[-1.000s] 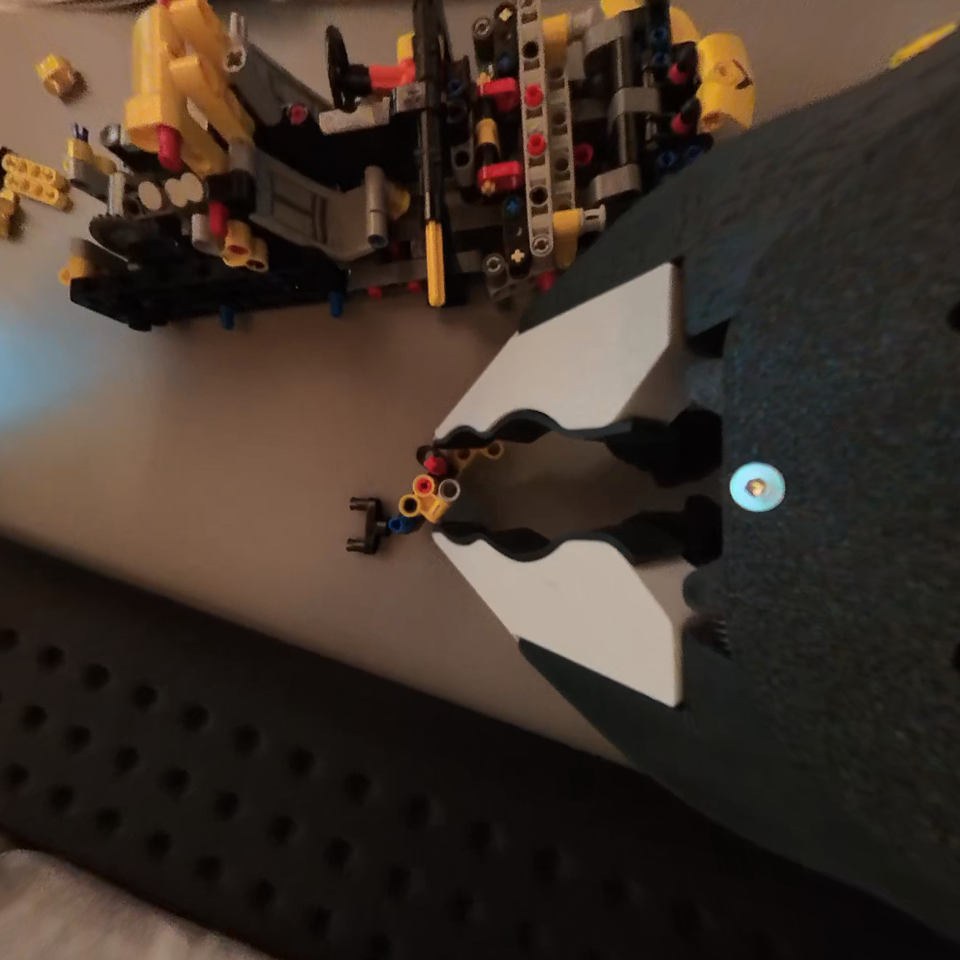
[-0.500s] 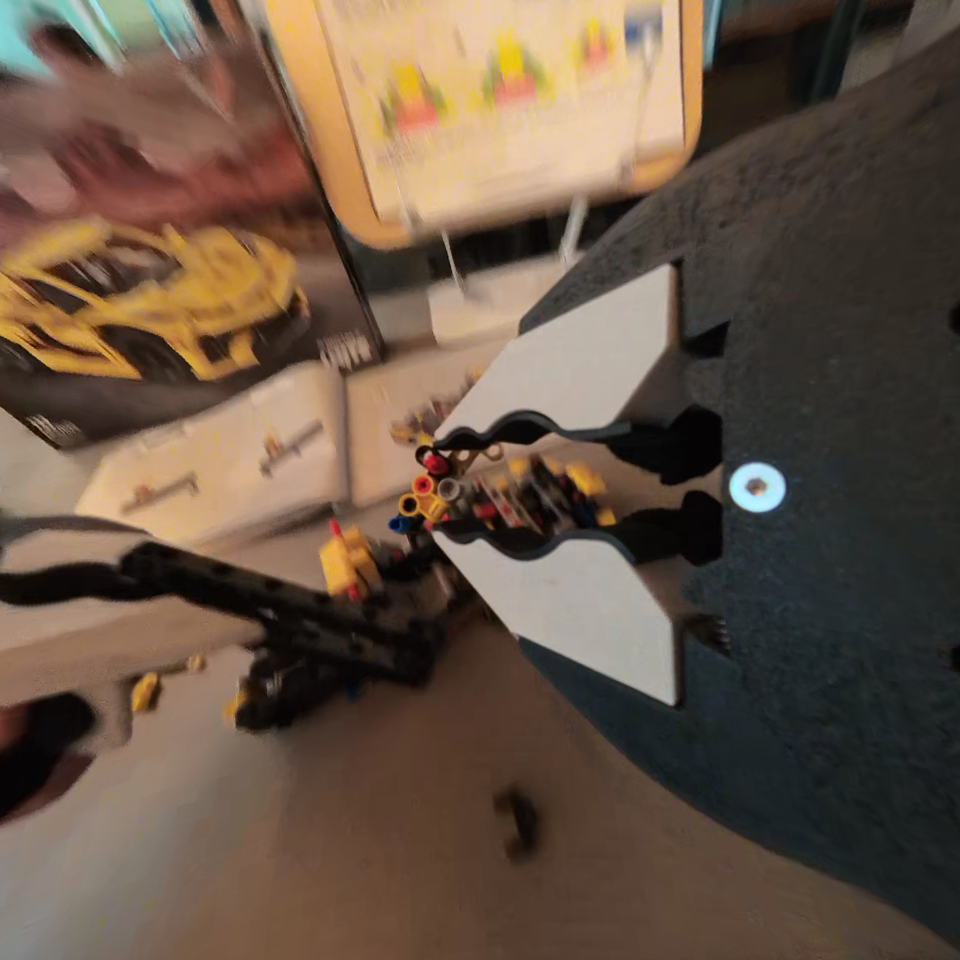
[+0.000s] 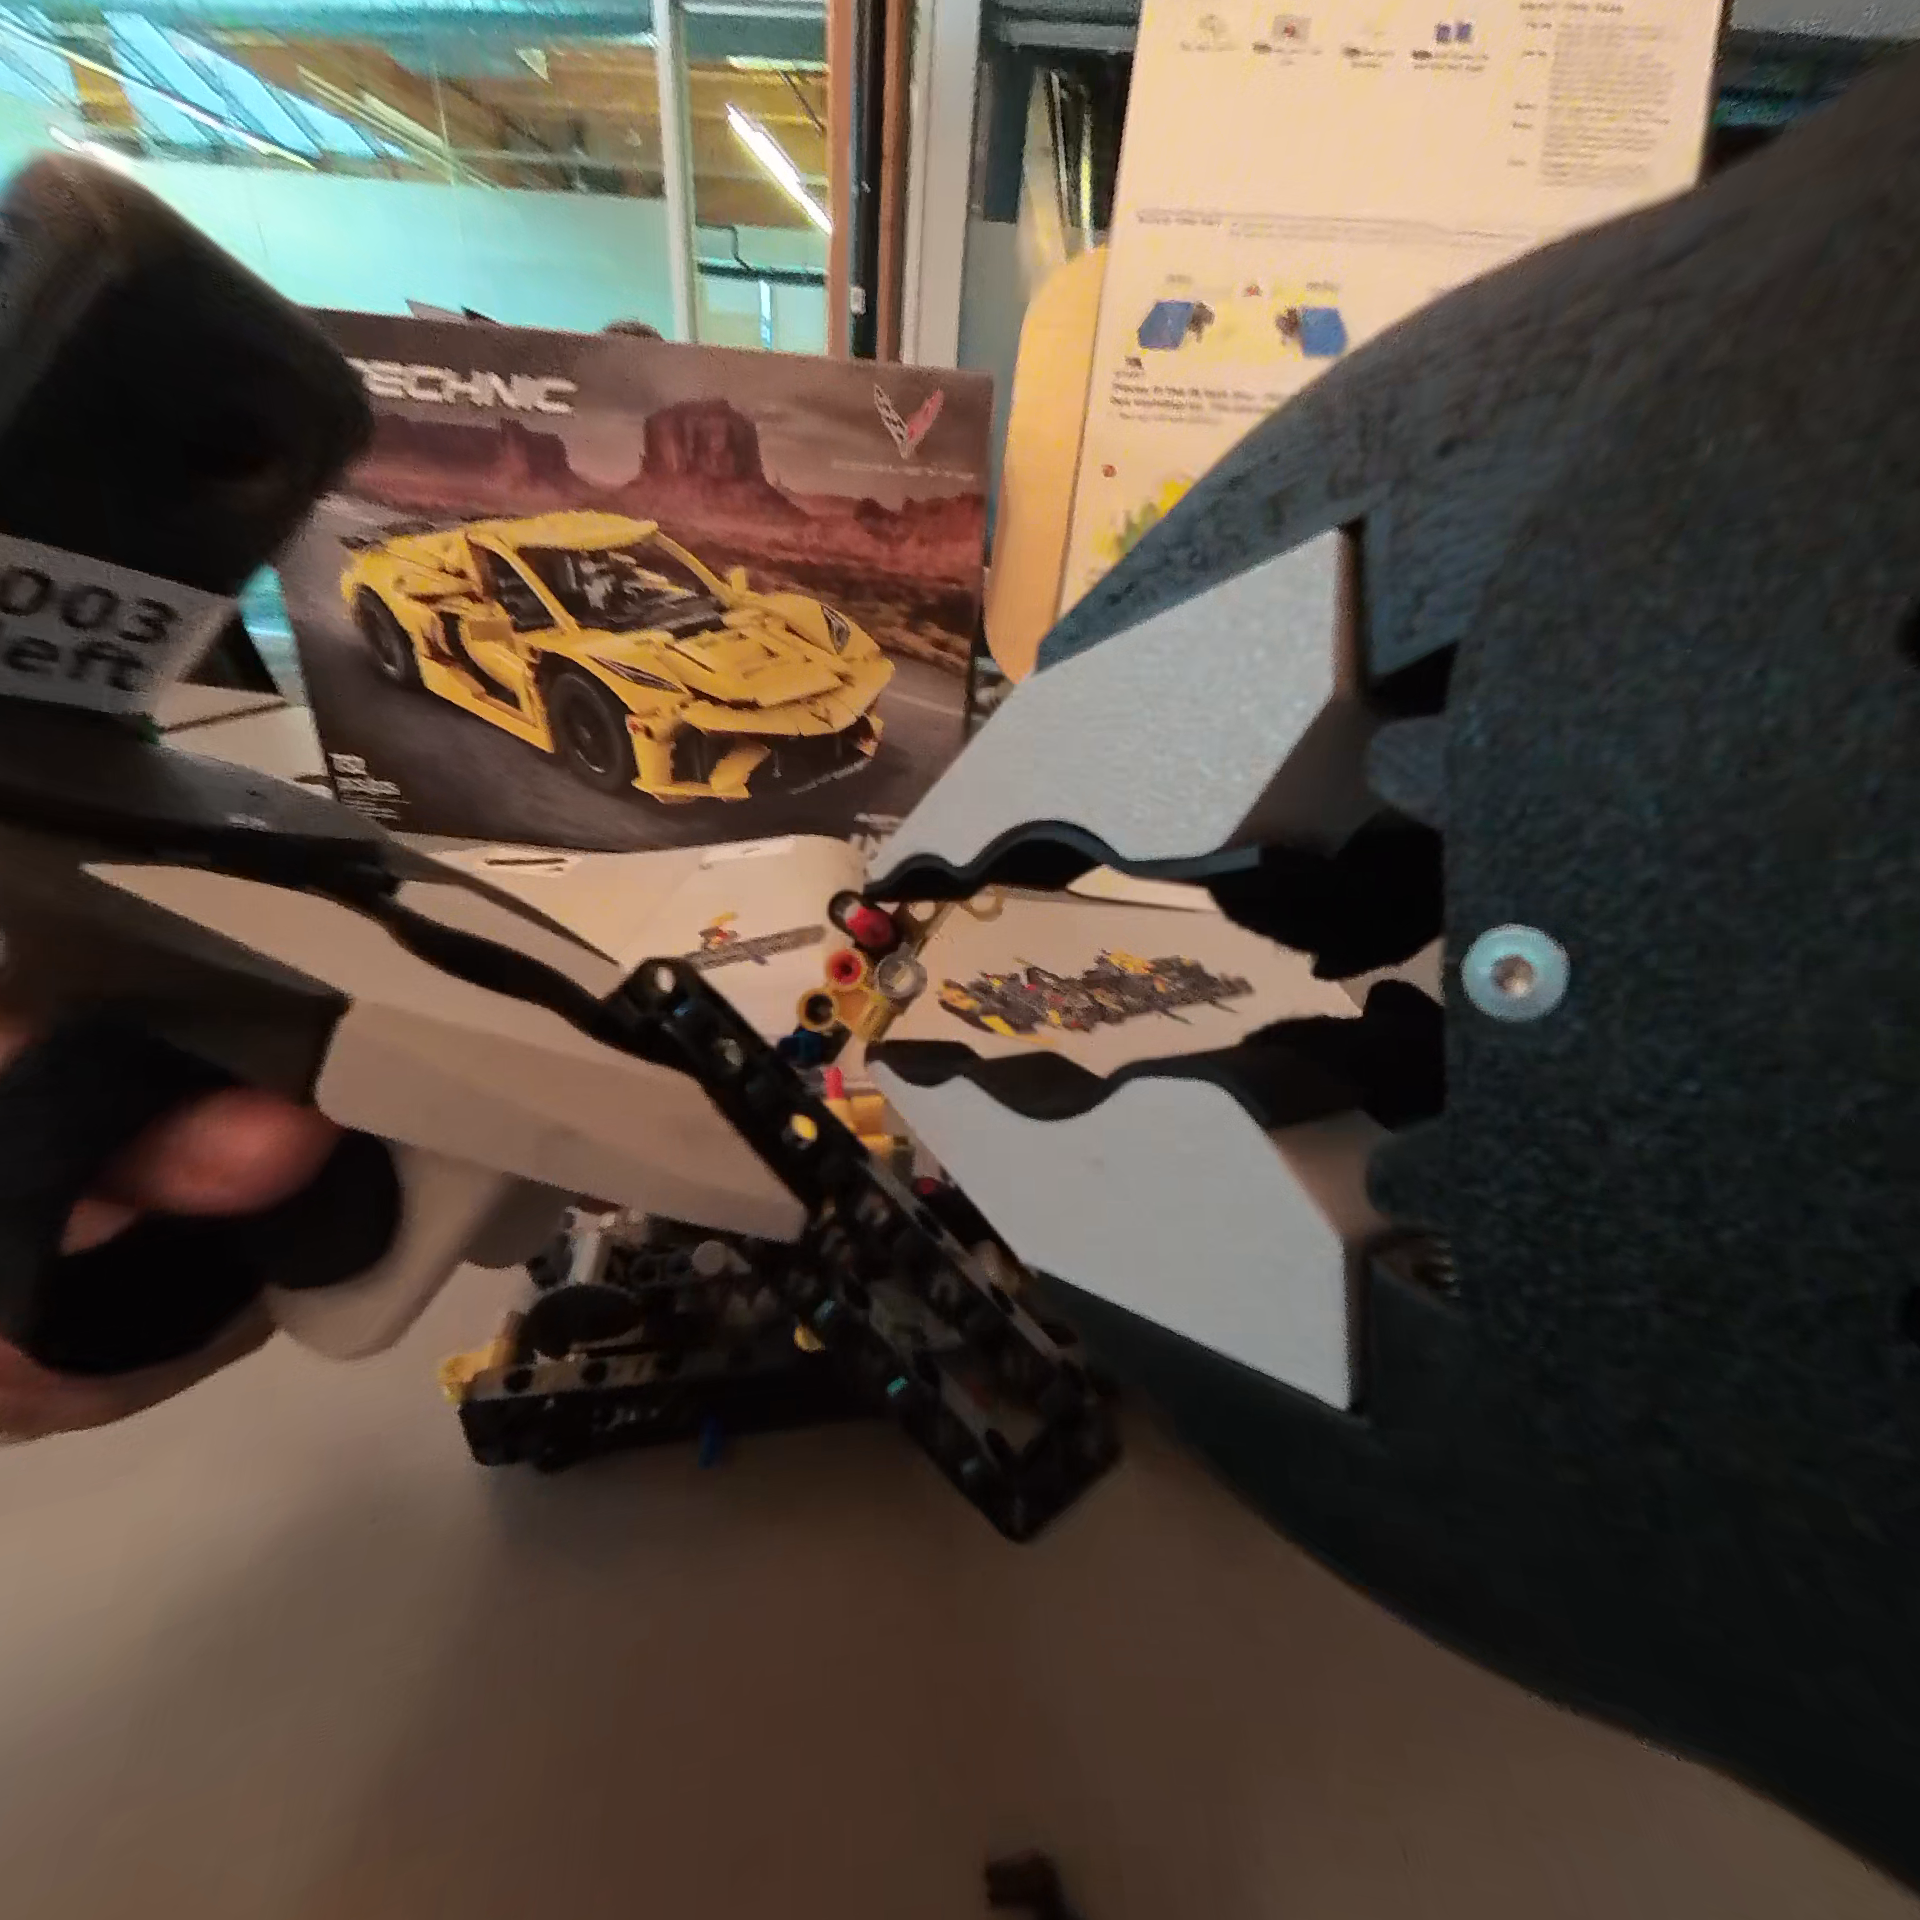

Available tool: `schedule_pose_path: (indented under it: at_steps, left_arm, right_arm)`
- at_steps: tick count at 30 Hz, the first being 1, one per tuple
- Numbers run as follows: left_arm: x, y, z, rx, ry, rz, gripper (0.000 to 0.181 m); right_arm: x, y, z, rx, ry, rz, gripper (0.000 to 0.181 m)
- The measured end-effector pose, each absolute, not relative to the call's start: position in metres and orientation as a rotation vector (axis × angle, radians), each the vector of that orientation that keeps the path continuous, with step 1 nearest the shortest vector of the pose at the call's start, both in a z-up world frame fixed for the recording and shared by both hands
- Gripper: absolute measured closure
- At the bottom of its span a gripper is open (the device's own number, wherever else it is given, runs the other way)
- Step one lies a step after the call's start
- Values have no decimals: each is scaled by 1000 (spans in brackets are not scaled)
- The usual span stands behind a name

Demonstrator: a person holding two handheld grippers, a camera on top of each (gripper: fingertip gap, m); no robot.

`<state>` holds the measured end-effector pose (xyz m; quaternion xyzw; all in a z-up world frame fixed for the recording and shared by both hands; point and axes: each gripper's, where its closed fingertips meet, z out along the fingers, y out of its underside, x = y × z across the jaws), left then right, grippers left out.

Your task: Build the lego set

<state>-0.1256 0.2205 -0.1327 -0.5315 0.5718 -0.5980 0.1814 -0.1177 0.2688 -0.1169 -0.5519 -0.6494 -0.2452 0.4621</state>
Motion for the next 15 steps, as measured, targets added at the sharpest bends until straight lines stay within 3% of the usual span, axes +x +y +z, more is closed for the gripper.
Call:
schedule_pose_path:
  at_steps: [4, 9, 15]
  left_arm:
    - [-133, 237, -135, -1529, 1605, -1619, 173]
    - [-137, 250, -132, -1549, 1552, -1624, 174]
    - [-135, 239, -134, -1523, 1603, -1615, 173]
  right_arm:
    - [-81, 246, -145, -1681, -1640, -523, 156]
    - [3, 145, -215, -2523, -1901, -302, 156]
    - [47, 64, -218, -3369, -1717, 203, 156]
